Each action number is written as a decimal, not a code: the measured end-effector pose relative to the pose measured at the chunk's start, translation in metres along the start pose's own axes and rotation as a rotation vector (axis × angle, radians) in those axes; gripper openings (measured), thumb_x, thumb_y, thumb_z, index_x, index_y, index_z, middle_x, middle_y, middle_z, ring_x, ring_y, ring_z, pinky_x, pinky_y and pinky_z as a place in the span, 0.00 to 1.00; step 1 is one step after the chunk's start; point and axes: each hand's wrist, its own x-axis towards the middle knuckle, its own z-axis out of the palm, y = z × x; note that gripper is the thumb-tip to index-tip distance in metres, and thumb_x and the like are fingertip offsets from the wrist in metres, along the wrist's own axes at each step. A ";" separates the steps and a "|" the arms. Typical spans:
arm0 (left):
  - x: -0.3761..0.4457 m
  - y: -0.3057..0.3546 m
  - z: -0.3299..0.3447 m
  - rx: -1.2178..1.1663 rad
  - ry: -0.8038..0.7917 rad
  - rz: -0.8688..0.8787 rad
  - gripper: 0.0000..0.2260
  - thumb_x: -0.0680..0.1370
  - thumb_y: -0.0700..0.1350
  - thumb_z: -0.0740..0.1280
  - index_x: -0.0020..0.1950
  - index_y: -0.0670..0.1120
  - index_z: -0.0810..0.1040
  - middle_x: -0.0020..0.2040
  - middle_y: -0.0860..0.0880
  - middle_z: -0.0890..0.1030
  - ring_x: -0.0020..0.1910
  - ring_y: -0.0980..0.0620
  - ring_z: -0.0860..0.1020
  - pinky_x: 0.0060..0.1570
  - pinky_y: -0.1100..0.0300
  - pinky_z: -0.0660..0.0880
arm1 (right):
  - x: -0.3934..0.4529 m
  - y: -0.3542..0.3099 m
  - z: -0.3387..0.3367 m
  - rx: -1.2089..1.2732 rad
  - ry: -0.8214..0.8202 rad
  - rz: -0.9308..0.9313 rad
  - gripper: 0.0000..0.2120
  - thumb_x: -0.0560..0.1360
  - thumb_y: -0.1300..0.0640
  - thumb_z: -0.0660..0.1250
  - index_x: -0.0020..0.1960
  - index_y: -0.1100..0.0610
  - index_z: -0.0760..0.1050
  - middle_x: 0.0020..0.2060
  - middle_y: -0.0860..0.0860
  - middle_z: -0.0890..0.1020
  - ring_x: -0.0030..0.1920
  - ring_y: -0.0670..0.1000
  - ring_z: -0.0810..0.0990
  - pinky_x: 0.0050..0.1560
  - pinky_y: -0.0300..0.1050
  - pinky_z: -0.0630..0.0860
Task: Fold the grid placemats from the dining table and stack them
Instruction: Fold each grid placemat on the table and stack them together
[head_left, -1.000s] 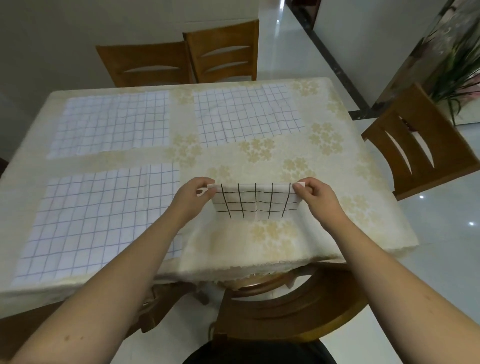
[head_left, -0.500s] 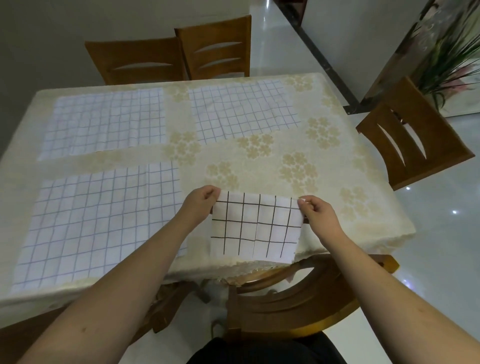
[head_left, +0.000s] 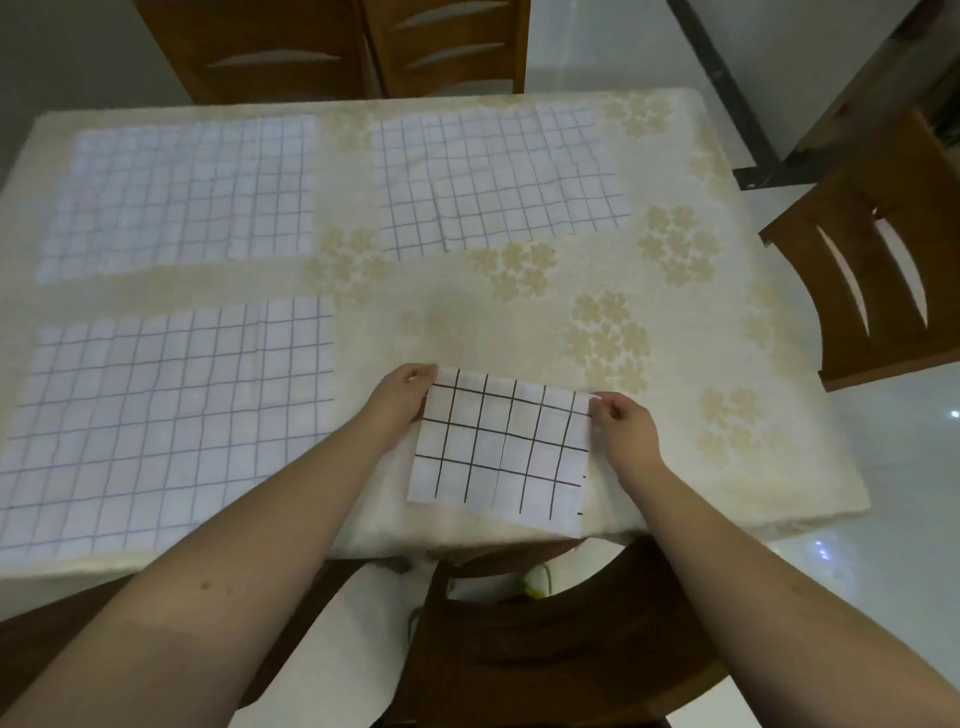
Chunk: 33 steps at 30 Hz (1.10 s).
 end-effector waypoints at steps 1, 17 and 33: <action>0.002 -0.002 0.002 -0.064 0.000 -0.017 0.08 0.78 0.53 0.68 0.54 0.51 0.79 0.55 0.45 0.82 0.51 0.47 0.81 0.57 0.52 0.78 | 0.007 -0.002 0.000 -0.010 0.004 -0.002 0.11 0.80 0.54 0.61 0.54 0.53 0.81 0.45 0.50 0.83 0.49 0.54 0.81 0.46 0.45 0.74; -0.005 -0.021 0.010 -0.325 -0.040 -0.182 0.17 0.79 0.40 0.68 0.66 0.38 0.72 0.59 0.41 0.80 0.52 0.48 0.80 0.52 0.57 0.77 | -0.028 0.009 0.056 -0.686 -0.353 -0.656 0.26 0.81 0.51 0.58 0.76 0.59 0.62 0.73 0.55 0.68 0.74 0.56 0.64 0.73 0.56 0.61; -0.048 -0.047 -0.008 0.254 -0.120 -0.142 0.06 0.78 0.38 0.68 0.54 0.42 0.76 0.50 0.45 0.77 0.46 0.49 0.77 0.42 0.57 0.80 | -0.045 0.010 0.060 -0.980 -0.444 -0.574 0.41 0.72 0.35 0.32 0.79 0.52 0.55 0.79 0.51 0.54 0.77 0.54 0.53 0.73 0.53 0.55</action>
